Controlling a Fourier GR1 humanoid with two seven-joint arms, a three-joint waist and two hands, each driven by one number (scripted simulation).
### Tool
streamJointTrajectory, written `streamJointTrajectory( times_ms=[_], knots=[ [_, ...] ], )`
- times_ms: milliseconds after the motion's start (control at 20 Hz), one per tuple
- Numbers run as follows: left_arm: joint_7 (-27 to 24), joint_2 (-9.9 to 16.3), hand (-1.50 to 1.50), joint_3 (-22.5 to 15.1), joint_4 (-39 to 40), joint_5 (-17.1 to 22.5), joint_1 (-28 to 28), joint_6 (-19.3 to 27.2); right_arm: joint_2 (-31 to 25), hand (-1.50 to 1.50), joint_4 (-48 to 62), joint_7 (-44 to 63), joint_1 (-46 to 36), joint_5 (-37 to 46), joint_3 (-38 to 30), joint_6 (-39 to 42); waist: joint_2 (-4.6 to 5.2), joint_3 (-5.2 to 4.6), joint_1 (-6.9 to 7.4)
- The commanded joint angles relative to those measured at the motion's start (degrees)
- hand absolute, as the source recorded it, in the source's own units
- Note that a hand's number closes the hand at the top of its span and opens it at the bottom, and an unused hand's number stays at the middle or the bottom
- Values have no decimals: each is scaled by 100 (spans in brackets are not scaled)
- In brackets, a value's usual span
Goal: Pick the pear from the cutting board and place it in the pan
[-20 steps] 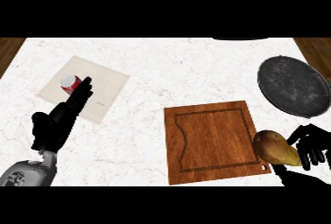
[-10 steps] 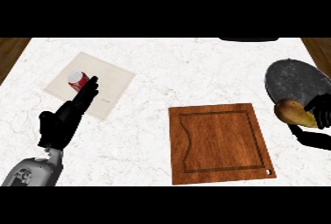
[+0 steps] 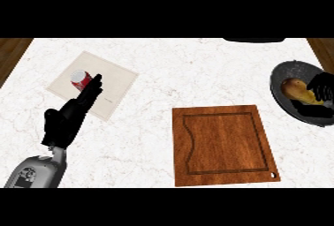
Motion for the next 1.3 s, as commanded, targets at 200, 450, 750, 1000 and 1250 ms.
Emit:
streamJointTrajectory(
  times_ms=[200, 450, 750, 1000, 1250],
  knots=[
    [-145, -197, 0, -30, 104, -186, -30, -68, 122, 150, 2698, -1442, -1474, 113, -612, -132, 46, 10, 100],
    [-352, -223, 0, -33, -58, -263, 336, -129, -293, 150, 3437, -1879, -1903, 122, -861, 155, 50, 10, 106],
    [-182, -218, 0, 23, 161, -180, -102, -230, 61, -150, 4178, -495, -2026, 622, -361, 578, 147, 26, 255],
    [-131, -218, 0, -2, 137, -279, -225, -216, 56, -150, 4192, -890, -2265, 163, -828, 1057, 162, 39, 250],
    [-45, -338, 0, 44, 82, -183, -228, -148, -36, -150, 4148, -1404, -2318, -713, -1683, 1693, 166, 53, 232]
  ],
)
